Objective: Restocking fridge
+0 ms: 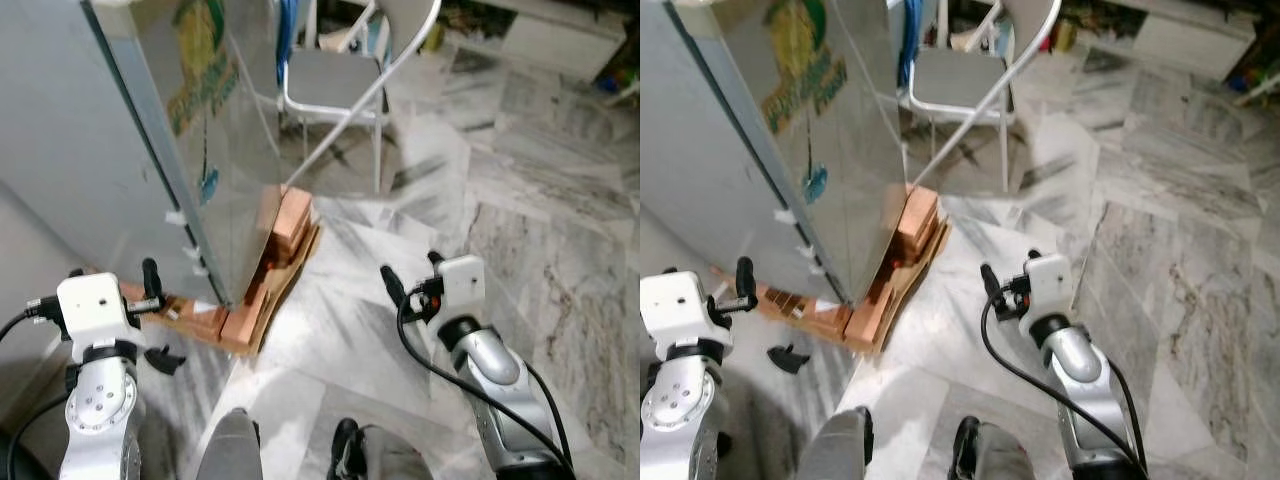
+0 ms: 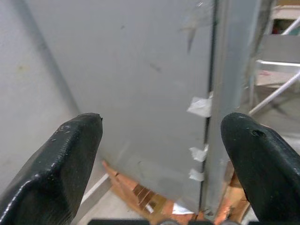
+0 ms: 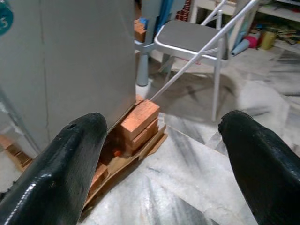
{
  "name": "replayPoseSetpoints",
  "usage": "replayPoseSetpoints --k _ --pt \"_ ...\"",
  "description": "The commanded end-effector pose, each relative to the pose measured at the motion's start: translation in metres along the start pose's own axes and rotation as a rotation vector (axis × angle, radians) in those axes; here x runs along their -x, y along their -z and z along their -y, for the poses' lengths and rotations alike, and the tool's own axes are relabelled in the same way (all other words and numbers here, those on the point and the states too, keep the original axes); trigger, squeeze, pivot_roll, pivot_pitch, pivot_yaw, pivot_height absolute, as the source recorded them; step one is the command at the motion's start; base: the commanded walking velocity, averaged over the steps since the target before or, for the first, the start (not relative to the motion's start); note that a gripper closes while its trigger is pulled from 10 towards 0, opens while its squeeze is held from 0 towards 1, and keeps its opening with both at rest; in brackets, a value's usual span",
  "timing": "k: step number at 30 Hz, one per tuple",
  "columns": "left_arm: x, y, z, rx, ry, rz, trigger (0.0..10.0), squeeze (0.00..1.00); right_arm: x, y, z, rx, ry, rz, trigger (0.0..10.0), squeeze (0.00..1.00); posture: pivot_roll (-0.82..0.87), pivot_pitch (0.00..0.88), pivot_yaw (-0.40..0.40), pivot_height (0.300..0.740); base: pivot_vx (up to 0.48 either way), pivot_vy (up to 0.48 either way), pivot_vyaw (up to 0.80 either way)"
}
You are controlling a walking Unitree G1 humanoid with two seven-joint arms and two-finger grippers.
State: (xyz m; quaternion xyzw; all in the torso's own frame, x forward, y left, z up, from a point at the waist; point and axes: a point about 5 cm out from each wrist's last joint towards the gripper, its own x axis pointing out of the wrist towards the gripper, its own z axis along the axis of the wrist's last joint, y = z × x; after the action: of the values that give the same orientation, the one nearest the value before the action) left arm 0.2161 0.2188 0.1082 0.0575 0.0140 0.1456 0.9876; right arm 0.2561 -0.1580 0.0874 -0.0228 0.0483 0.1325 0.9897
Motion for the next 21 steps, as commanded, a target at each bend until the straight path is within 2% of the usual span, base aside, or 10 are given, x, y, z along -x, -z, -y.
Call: replayPoseSetpoints --k 1,5,12,13,16,19,20,21 --pt "0.001 0.003 0.003 -0.009 0.024 -0.015 10.0 0.0 0.003 -0.002 0.004 0.008 0.02 0.001 10.0 0.0 0.13 0.143 -0.075 0.74 0.0 0.48 0.0" --pt "0.001 0.003 0.006 -0.008 0.043 -0.013 10.0 0.0 0.003 -0.001 0.004 0.004 0.025 -0.005 10.0 0.0 0.13 0.142 -0.077 0.74 0.0 0.48 0.0" --pt "0.002 0.001 0.015 -0.012 0.107 0.001 10.0 0.0 0.002 -0.001 0.004 0.0 0.031 -0.005 10.0 0.0 0.14 0.14 -0.078 0.74 0.0 0.47 -0.58" --pt "0.005 0.003 0.021 -0.023 0.135 -0.005 10.0 0.0 0.001 0.0 0.003 0.0 0.03 -0.004 10.0 0.0 0.14 0.13 -0.077 0.74 0.0 0.439 0.0" --pt "0.005 0.005 0.023 -0.025 0.145 -0.007 10.0 0.0 0.001 0.001 0.003 0.0 0.029 -0.005 10.0 0.0 0.14 0.122 -0.076 0.74 0.0 0.439 0.0" --pt "0.011 0.006 0.044 -0.026 0.239 -0.005 10.0 0.0 -0.008 -0.005 0.0 0.001 0.029 0.024 10.0 0.0 0.15 0.091 -0.072 0.74 0.166 0.375 0.0" --pt "0.011 0.006 0.044 -0.026 0.239 -0.005 10.0 0.0 -0.008 -0.005 0.0 0.001 0.029 0.024 10.0 0.0 0.15 0.091 -0.072 0.74 0.251 0.281 0.0" --pt "0.012 0.007 0.051 -0.047 0.251 -0.003 10.0 0.0 -0.013 -0.005 0.001 -0.003 0.038 0.03 10.0 0.0 0.16 0.085 -0.072 0.74 0.0 0.0 0.0"
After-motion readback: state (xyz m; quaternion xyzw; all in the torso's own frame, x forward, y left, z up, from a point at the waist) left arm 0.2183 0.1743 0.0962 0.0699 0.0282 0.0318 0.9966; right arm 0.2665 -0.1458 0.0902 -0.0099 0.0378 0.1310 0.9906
